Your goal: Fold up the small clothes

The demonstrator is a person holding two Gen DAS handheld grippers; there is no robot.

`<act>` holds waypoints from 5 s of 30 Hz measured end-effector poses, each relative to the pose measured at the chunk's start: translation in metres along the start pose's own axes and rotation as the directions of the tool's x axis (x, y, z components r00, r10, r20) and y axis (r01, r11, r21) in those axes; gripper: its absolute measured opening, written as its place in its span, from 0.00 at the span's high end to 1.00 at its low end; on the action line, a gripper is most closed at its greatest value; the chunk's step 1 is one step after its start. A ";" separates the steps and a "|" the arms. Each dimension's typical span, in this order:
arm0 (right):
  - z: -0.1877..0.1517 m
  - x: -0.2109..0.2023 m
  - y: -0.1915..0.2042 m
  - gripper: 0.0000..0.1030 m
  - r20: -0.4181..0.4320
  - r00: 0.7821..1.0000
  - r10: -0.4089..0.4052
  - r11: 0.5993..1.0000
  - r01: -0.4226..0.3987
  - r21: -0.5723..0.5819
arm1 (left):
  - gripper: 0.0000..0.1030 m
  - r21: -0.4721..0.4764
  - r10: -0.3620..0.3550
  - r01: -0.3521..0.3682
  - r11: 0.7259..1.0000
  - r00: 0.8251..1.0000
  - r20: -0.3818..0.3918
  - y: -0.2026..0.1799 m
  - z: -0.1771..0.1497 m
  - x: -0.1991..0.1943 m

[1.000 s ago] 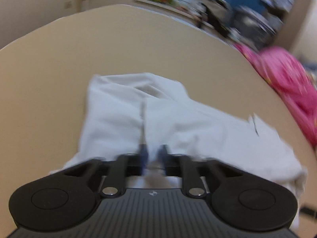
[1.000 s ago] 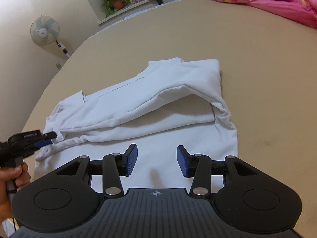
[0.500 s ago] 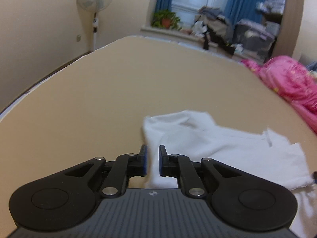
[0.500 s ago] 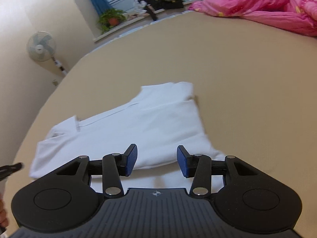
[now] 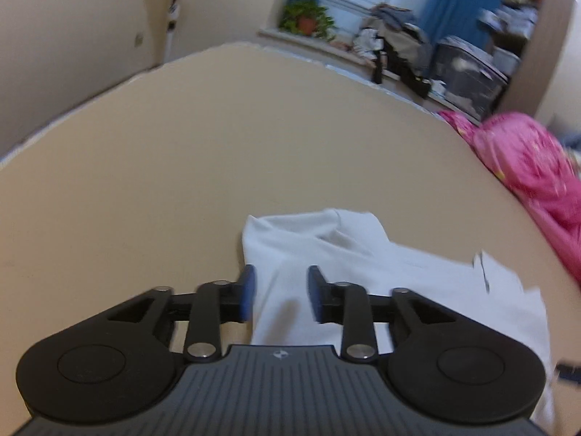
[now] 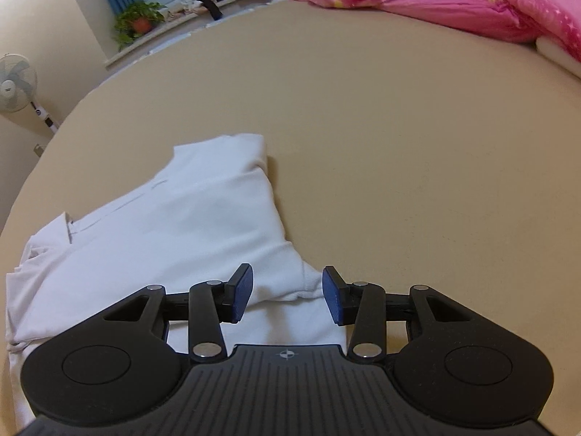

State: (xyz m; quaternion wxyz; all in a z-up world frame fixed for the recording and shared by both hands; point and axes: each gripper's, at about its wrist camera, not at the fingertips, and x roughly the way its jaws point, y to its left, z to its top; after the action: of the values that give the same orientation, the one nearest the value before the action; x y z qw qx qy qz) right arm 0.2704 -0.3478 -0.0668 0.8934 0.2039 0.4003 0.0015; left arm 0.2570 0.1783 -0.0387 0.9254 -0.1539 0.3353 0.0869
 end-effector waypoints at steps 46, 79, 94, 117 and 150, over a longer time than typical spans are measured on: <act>-0.012 0.010 0.007 0.55 -0.051 0.999 0.014 1.000 -0.015 -0.011 | 0.83 0.214 0.164 -0.141 0.966 0.982 -0.094 -0.023 -0.035 0.066; -0.154 -0.177 -0.061 0.51 -0.018 1.000 -0.014 0.999 0.013 -0.031 | 0.56 0.251 0.000 0.043 0.967 0.986 -0.170 0.005 -0.223 -0.202; -0.180 -0.137 -0.070 0.50 -0.271 0.960 -0.074 0.997 0.071 -0.021 | 0.51 0.178 0.064 0.010 0.984 0.914 -0.401 0.038 -0.240 -0.168; -0.180 -0.129 -0.066 0.48 -0.293 0.952 -0.092 0.995 0.077 -0.061 | 0.48 0.219 0.083 0.007 0.976 0.913 -0.400 0.030 -0.246 -0.169; -0.178 -0.132 -0.051 0.91 -0.272 0.962 -0.008 0.995 -0.019 -0.093 | 0.93 0.235 0.045 0.063 0.970 0.903 -0.428 0.023 -0.247 -0.171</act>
State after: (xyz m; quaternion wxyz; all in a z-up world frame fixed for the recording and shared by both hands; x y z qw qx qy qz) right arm 0.0447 -0.3522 -0.0973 0.8385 0.1601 0.5183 0.0510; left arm -0.0255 0.1057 -0.1128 0.8407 -0.0565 0.5385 0.0045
